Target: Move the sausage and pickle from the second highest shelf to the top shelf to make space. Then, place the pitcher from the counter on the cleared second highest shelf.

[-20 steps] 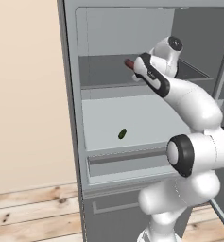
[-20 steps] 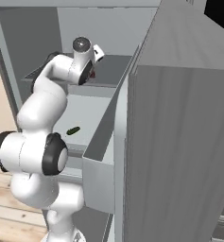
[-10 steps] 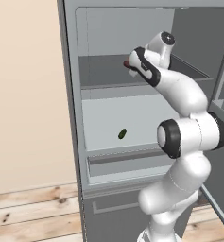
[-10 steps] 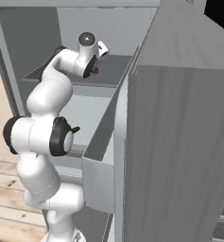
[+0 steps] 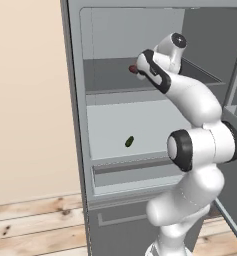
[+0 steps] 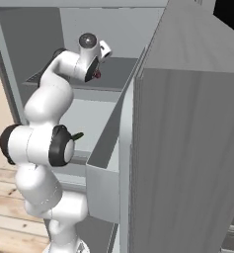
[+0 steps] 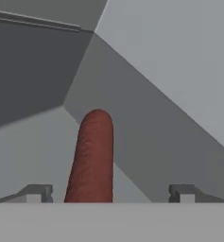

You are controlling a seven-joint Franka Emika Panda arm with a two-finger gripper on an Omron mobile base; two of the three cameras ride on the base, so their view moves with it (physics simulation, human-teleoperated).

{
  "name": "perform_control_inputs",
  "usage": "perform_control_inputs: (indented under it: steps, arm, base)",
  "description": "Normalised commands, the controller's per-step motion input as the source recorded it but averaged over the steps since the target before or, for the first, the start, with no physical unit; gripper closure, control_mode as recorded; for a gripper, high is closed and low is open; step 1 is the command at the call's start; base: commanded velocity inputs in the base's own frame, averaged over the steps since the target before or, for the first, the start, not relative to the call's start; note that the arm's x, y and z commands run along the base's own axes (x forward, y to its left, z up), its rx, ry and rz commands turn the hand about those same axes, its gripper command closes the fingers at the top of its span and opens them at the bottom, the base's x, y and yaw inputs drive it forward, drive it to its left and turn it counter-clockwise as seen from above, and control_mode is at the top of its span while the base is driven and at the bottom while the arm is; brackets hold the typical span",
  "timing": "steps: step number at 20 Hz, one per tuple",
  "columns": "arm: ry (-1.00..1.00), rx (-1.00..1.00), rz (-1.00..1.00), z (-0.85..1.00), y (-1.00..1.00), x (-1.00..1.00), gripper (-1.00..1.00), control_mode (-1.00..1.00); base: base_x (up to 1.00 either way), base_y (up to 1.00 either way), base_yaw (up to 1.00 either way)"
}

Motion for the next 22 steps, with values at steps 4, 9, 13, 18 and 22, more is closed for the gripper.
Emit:
perform_control_inputs:
  steps: [4, 9, 13, 18, 22]
  arm:
    - [-0.13, -0.05, 0.00, 0.04, 0.31, -0.49, -1.00, -1.00]
    - [-0.13, 0.00, -0.04, 0.21, 0.24, -0.55, -1.00, -1.00]
    - [-0.10, 0.00, -0.06, 0.09, 0.21, -0.74, -1.00, -1.00]
    - [-0.07, 0.13, -0.07, 0.04, 0.09, -0.82, -1.00, -1.00]
    - [-0.04, 0.23, -0.14, 0.07, 0.02, -0.97, -1.00, -1.00]
  base:
    - [0.00, 0.00, 0.00]
    - [0.00, 0.00, 0.00]
    - [0.00, 0.00, 0.00]
    - [0.00, 0.00, 0.00]
    - [0.00, 0.00, 0.00]
